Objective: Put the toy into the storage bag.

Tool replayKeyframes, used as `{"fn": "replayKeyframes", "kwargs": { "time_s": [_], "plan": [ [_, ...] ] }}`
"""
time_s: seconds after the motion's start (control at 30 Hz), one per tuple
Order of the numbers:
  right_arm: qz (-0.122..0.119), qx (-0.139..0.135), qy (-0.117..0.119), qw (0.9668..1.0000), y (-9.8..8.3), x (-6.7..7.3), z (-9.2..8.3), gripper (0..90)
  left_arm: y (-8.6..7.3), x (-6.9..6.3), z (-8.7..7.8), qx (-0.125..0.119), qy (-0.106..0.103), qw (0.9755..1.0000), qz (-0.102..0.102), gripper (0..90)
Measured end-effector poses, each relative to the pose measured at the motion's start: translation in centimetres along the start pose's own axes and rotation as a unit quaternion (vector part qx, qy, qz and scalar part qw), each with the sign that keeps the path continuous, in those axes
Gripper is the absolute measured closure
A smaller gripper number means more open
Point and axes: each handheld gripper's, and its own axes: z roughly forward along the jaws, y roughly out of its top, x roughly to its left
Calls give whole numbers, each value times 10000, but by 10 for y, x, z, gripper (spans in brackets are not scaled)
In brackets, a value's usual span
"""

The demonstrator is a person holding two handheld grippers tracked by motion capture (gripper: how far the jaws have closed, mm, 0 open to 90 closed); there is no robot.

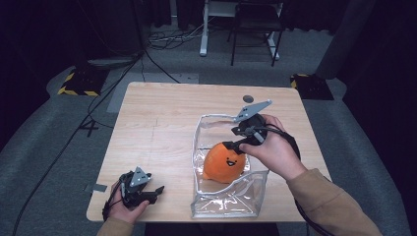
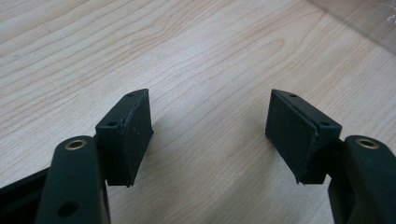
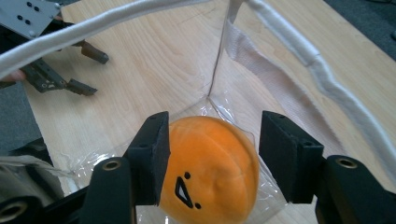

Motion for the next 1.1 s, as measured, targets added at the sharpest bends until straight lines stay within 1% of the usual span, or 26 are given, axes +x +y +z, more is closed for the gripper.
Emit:
{"fn": "replayKeyframes", "kwargs": {
  "time_s": [0.27,0.4,0.57,0.67,0.83,1.0,1.1],
  "plan": [
    [137,-92,-175,9997,-9,-8,-24,437,0,0,0,3,-1,10000,3,319],
    [216,-143,-249,9994,-17,-13,-35,437,2,1,2,10,-7,10000,27,315],
    [382,-229,-381,9983,-32,-20,-52,437,6,2,6,17,-38,10000,29,308],
    [528,-242,-474,9972,-42,-26,-61,430,7,3,7,17,-39,10000,58,309],
    [684,-278,-596,9955,-56,-34,-73,410,8,4,8,11,-48,10000,48,309],
    [853,-460,-669,9930,-68,-41,-87,367,8,4,8,9,-40,10000,52,309],
    [942,-500,-692,9919,-78,-47,-94,337,8,4,7,16,-43,10000,55,309]
  ]
}}
